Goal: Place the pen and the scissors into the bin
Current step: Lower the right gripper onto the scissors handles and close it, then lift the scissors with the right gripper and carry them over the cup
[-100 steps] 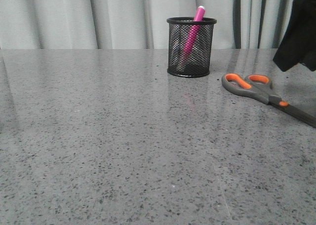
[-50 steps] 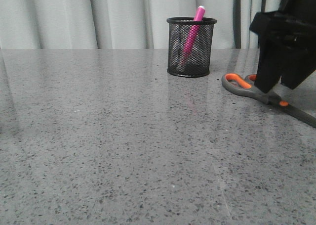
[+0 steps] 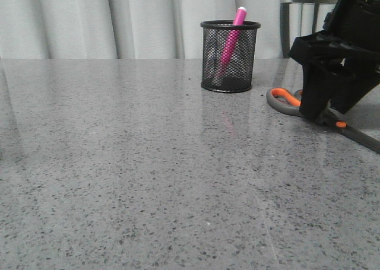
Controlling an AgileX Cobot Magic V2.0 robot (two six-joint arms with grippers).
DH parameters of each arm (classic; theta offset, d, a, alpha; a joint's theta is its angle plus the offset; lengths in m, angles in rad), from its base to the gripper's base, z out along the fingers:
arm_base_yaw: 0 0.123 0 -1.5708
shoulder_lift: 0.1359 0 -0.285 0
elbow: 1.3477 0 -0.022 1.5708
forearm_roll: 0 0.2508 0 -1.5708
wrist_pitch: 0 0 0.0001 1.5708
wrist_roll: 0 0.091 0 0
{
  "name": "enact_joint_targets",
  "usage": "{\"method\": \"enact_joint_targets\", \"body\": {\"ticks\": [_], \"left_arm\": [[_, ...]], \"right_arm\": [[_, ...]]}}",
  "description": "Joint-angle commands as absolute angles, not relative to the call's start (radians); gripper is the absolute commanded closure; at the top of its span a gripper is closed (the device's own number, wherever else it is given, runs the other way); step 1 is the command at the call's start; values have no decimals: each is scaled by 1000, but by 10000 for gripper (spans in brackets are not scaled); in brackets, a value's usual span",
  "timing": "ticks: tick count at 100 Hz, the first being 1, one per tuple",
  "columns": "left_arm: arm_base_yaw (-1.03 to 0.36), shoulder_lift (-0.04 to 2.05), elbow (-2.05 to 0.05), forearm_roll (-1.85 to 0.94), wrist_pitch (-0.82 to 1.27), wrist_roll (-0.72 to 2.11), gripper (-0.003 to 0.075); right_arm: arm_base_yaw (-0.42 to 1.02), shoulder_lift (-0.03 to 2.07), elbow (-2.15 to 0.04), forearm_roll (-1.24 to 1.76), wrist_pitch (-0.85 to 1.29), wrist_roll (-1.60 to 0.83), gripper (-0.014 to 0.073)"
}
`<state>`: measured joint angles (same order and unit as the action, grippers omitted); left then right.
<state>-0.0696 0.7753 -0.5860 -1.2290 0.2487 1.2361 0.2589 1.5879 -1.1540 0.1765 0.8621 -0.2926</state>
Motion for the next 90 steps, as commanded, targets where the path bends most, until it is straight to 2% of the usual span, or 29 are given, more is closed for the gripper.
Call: {"method": "enact_joint_targets", "body": {"ticks": [1,48,63,90], "left_arm": [[-78,776,-614,-1259,226,1226,738],[-78,776,-614,-1265,226,1226,738],[-78,776,-614,-1265,226,1226,738],[-78,776,-614,-1265,226,1226,738]], "right_arm": [[259,1555,-1186,173,826,-294,223],[259,1592,-1186,171,830,-294,226],[275,1592,-1186,171,843,-294,303],[299,1595,-1186,159,863,-294,317]]}}
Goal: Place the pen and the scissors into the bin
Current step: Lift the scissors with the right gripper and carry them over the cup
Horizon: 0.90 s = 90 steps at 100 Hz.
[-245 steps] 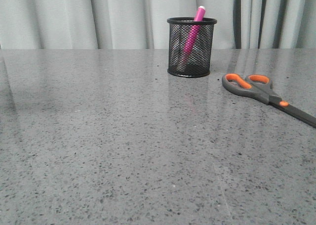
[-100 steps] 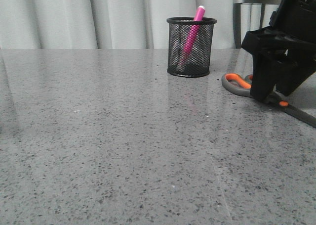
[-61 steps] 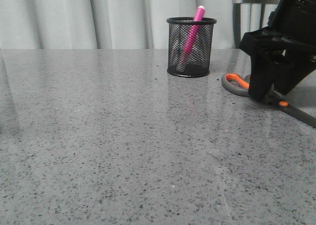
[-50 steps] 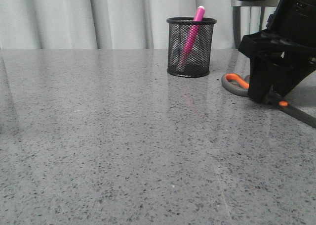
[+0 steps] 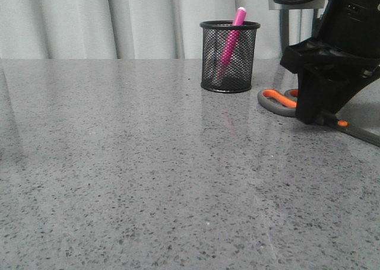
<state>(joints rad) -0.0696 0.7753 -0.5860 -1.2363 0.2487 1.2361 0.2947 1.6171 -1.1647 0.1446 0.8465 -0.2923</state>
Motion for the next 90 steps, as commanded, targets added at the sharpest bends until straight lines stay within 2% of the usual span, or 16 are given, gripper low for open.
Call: {"method": "enact_joint_targets", "body": {"ticks": [1,31,50,64,79,90], "left_arm": [[-78,776,-614,-1265,226,1226,738],[-78,776,-614,-1265,226,1226,738],[-78,776,-614,-1265,226,1226,739],[-78,776,-614,-1265,226,1226,739],[-78,776,-614,-1265,226,1226,739],[-78,776,-614,-1265,225,1226,739]], "right_arm": [[299,1595,-1186,159,865,-294,326],[299,1595,-1186,157,894,-294,669],[299,1552,-1186,159,875,-294,670],[299,1427,-1184,190,799,-294,670],[299,1266,-1165,271,545,-294,670],[299,1230,-1157,299,342,-294,670]]}}
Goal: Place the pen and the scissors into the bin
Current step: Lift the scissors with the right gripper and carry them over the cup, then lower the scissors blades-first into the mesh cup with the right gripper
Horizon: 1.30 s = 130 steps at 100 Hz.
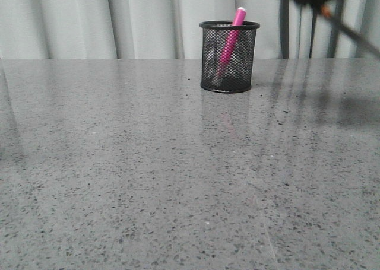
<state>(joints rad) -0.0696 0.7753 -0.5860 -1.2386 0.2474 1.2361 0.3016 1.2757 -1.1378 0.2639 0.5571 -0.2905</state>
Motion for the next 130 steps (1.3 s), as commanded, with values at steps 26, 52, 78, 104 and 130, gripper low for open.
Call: {"method": "enact_joint_targets", "body": {"ticks": [26,52,78,104,130], "left_arm": [[-78,776,-614,-1265,225,1226,739],[-78,776,-614,-1265,225,1226,739],[-78,776,-614,-1265,225,1226,739],[-78,776,-614,-1265,225,1226,739],[-78,776,-614,-1265,225,1226,739]], "right_arm": [[373,1354,-1157,308,-93,-294,670],[418,1548,-1170,308,-571,-294,670],[425,1656,-1227,308,-574,-290,670],[444,1724,-1219,308,-573,-290,670],[445,1734,-1186,308,-564,-290,670]]}}
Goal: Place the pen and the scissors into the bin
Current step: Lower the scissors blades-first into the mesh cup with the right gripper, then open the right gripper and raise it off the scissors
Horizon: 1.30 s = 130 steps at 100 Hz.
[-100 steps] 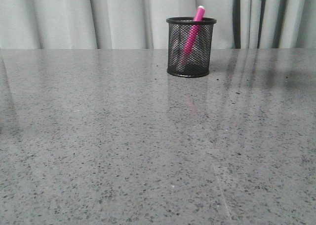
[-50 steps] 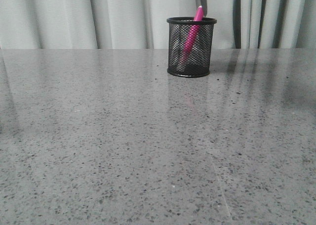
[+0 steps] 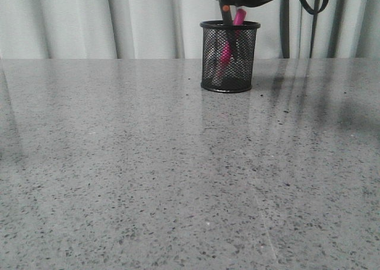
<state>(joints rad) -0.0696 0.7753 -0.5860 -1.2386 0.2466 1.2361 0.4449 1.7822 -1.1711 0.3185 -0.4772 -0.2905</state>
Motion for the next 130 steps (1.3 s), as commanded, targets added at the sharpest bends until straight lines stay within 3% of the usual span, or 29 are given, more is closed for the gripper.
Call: {"method": "enact_joint_targets", "body": {"ticks": [1,33,55,65,120,130], "left_arm": [[-78,776,-614,-1265,225,1226,739],[-78,776,-614,-1265,225,1226,739],[-78,776,-614,-1265,225,1226,739],[-78,776,-614,-1265,225,1226,739],[-78,776,-614,-1265,225,1226,739],[-78,776,-614,-1254,225,1226,739]], "right_arm": [[445,1734,-1183,308,-564,-290,670],[445,1734,-1172,308,-540,-290,648],[445,1734,-1172,308,-526,-290,416],[445,1732,-1172,308,-526,-290,358],[444,1540,-1153,308,-500,-397,363],[436,1444,-1109,308,-500,-463,438]]}}
